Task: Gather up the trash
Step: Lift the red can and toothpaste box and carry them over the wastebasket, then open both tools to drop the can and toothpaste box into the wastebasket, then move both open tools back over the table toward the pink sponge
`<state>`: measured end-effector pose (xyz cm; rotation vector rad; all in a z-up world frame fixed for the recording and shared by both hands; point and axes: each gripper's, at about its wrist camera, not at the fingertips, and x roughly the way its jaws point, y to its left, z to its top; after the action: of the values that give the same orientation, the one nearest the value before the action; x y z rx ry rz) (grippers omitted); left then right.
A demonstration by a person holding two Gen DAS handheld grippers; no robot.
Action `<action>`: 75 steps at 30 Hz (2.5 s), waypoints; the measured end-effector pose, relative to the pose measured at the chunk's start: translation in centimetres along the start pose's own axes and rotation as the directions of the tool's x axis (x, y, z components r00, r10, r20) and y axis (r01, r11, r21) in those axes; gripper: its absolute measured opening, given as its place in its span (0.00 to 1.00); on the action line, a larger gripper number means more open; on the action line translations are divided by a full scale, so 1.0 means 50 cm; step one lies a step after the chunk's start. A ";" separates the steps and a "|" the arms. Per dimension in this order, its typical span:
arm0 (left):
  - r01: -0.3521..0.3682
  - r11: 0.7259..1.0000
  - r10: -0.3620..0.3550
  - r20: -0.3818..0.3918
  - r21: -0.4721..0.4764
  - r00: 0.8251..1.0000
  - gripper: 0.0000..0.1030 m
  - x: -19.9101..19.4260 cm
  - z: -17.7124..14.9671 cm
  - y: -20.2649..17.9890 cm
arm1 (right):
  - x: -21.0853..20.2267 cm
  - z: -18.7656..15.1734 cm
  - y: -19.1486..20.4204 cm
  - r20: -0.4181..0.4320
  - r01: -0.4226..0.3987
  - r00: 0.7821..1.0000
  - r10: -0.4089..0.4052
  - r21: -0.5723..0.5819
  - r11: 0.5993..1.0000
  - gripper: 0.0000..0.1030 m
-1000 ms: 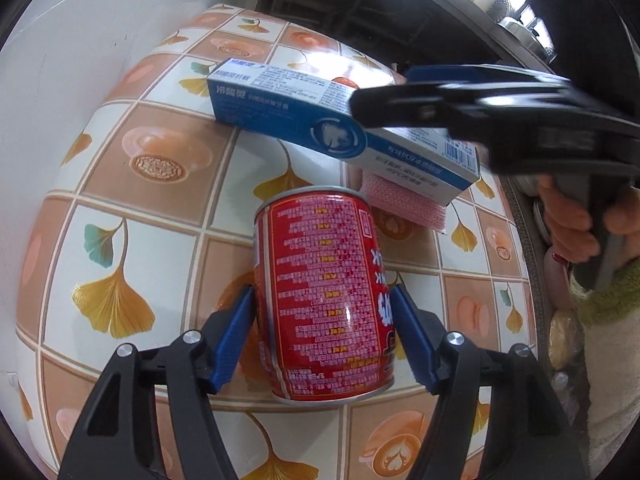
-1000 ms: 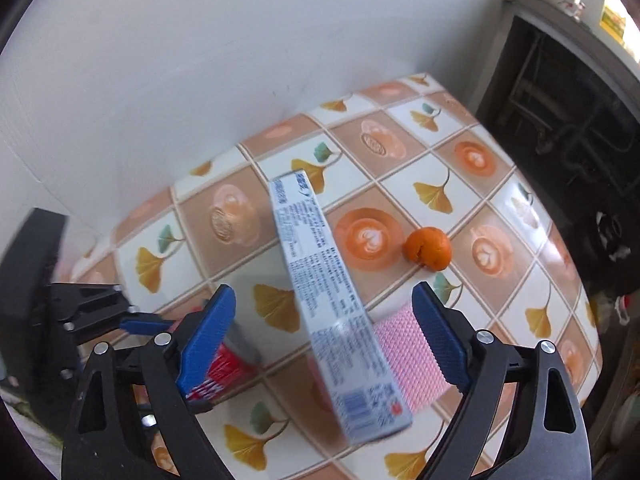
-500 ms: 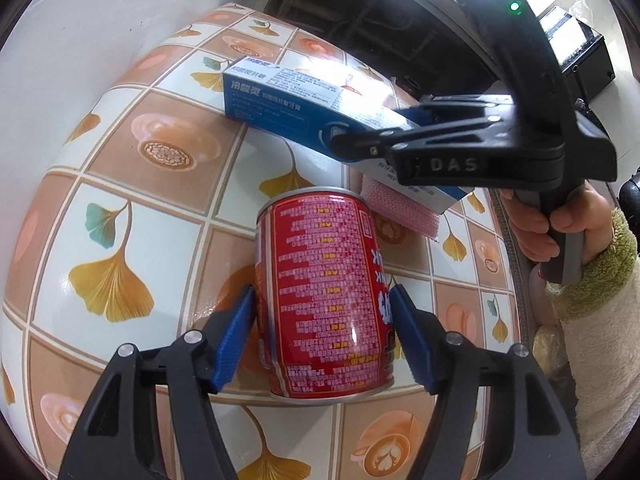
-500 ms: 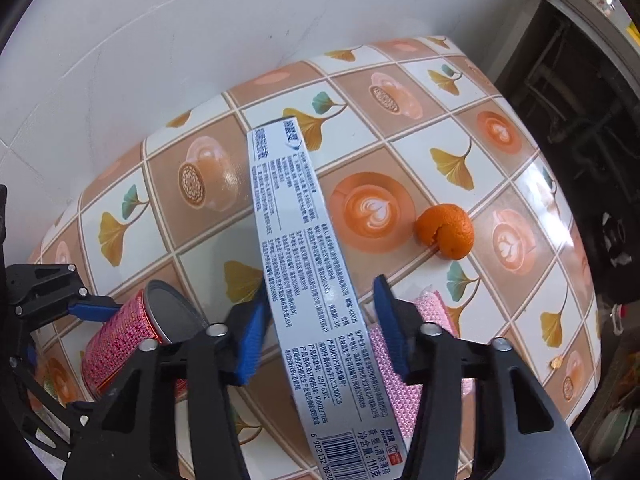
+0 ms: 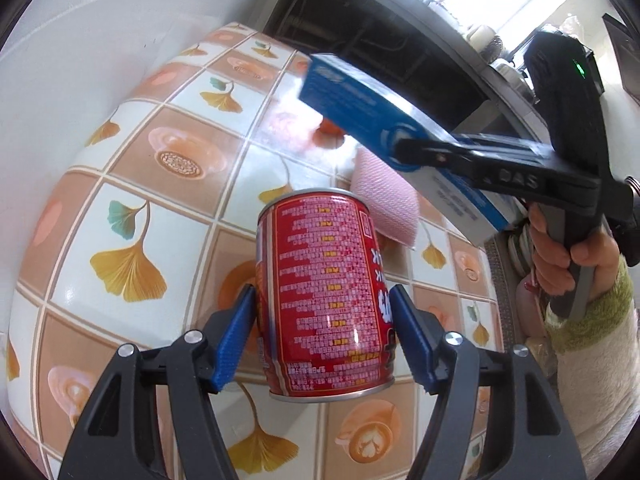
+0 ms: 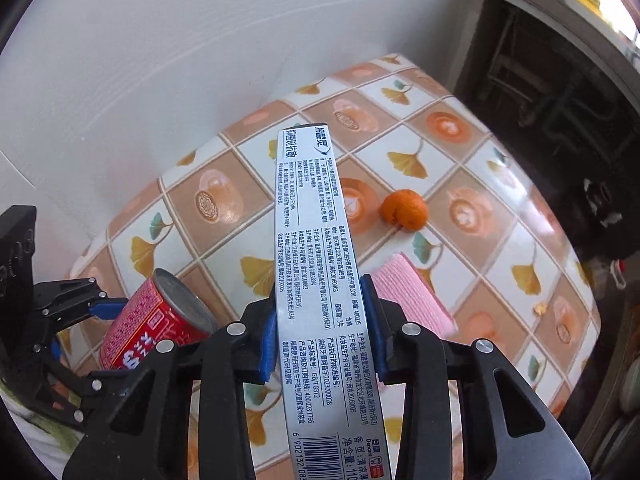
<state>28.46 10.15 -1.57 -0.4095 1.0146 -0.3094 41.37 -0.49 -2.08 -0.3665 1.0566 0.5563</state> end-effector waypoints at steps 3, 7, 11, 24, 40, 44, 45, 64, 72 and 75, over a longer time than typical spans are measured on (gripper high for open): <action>0.019 1.000 -0.020 0.012 0.019 1.000 0.63 -0.018 -0.007 -0.023 | -0.062 -0.050 -0.015 0.050 0.005 0.999 -0.009 0.068 0.998 0.33; 0.053 0.997 -0.054 0.015 0.062 0.998 0.63 -0.032 -0.015 -0.070 | -0.157 -0.140 -0.035 0.120 0.033 0.991 -0.053 0.165 0.986 0.32; 0.105 0.985 -0.106 0.006 0.138 0.994 0.63 -0.047 -0.027 -0.141 | -0.256 -0.256 -0.057 0.184 0.056 0.977 -0.112 0.289 0.956 0.32; 0.396 0.836 -0.324 -0.241 0.379 0.915 0.63 0.034 -0.109 -0.493 | -0.469 -0.815 -0.129 0.065 0.215 0.908 -0.413 0.774 0.595 0.32; 0.467 0.770 -0.046 -0.691 0.435 0.721 0.63 0.443 -0.365 -0.903 | -0.303 -1.235 -0.232 -0.099 0.139 0.955 -0.281 0.982 0.125 0.32; 0.417 0.773 0.069 -0.717 0.478 0.694 0.63 0.572 -0.400 -0.948 | -0.245 -1.280 -0.291 -0.121 0.136 0.968 -0.219 0.989 0.056 0.32; 0.402 0.776 0.092 -0.718 0.485 0.690 0.63 0.601 -0.404 -0.954 | -0.229 -1.286 -0.306 -0.132 0.144 0.969 -0.208 0.989 0.045 0.32; 0.458 0.795 -0.033 -0.726 0.397 0.687 0.75 0.710 -0.394 -1.045 | -0.162 -1.280 -0.431 -0.398 0.423 0.861 -0.316 0.906 0.011 0.65; 0.535 0.738 -0.140 -0.683 0.410 0.717 0.75 0.513 -0.335 -1.000 | -0.216 -1.264 -0.350 -0.356 0.408 0.845 -0.399 0.912 0.051 0.65; 0.540 0.726 -0.178 -0.643 0.425 0.745 0.76 0.435 -0.311 -0.959 | -0.247 -1.232 -0.313 -0.317 0.395 0.844 -0.433 0.913 0.100 0.65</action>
<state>22.83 -44.46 -2.72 0.0785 1.3411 -1.1581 2.08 -49.24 -18.57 0.5035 1.0023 -0.7164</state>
